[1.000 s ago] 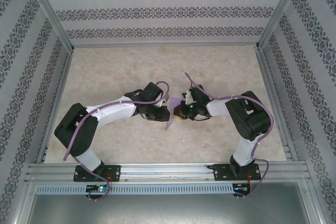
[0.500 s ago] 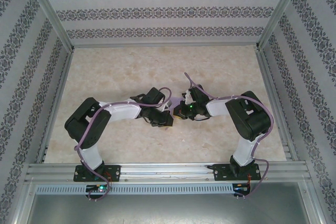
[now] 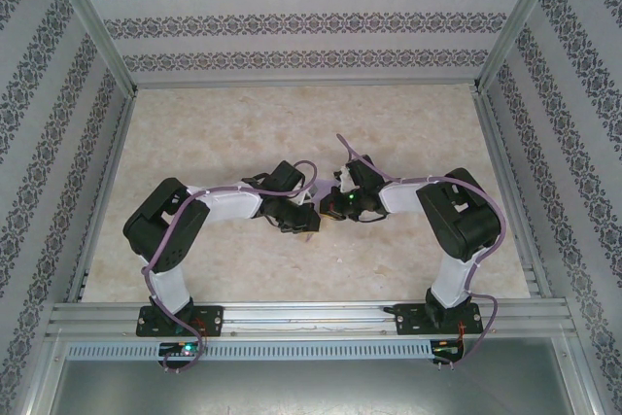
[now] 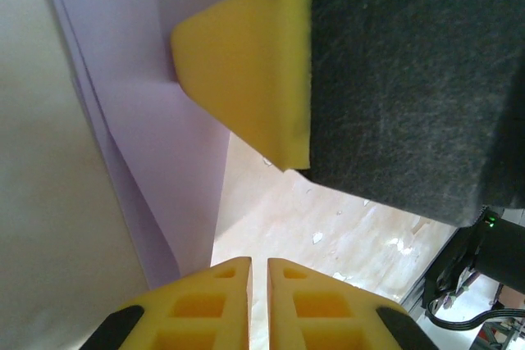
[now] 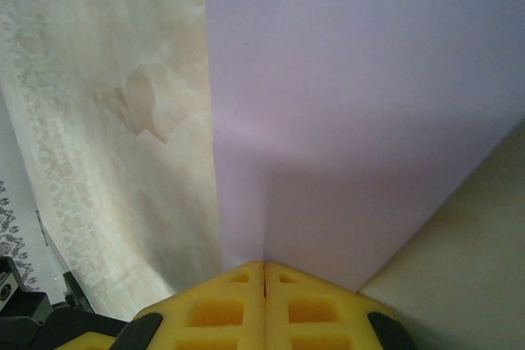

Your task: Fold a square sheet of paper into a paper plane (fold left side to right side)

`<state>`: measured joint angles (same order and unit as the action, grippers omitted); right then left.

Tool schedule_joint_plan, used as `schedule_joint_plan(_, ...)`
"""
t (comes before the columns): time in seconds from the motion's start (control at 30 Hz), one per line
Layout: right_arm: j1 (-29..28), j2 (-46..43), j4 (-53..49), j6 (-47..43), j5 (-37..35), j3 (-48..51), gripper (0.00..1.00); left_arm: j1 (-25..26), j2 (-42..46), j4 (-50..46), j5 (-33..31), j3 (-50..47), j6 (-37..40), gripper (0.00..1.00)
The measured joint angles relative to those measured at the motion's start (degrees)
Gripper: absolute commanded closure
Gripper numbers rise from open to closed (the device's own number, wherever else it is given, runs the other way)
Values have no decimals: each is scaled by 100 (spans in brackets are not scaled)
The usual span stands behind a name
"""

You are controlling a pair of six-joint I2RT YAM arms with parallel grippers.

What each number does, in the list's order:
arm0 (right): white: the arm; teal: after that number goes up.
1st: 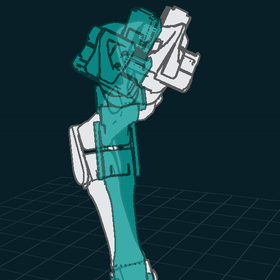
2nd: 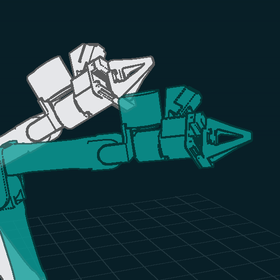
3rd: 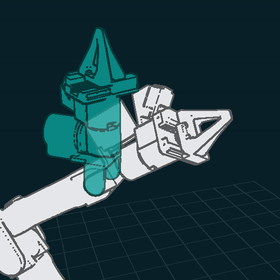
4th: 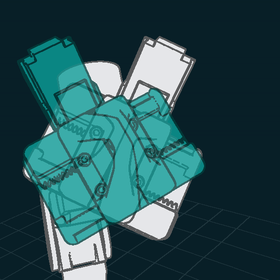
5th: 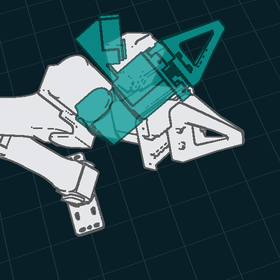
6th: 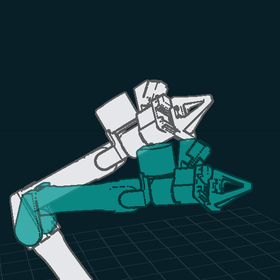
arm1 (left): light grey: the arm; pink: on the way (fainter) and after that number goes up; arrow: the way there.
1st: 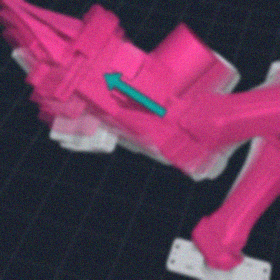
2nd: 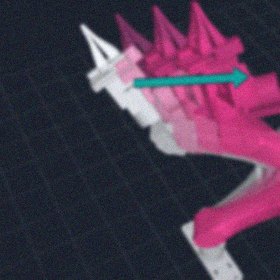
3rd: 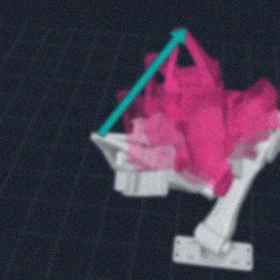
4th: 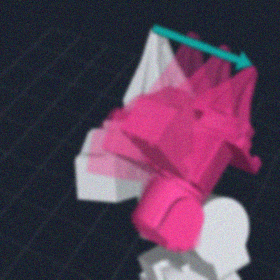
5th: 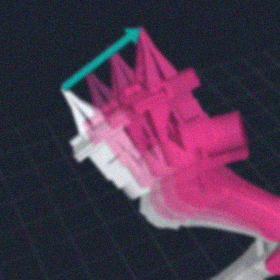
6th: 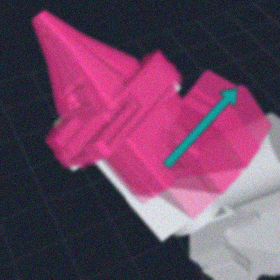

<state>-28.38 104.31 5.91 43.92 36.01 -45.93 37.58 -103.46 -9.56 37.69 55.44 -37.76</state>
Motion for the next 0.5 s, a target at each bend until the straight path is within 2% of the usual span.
schedule_joint_plan(0.5,-28,11,-146,-175,-87,-85,100,-28,0,111,-50,-127,-24,88)
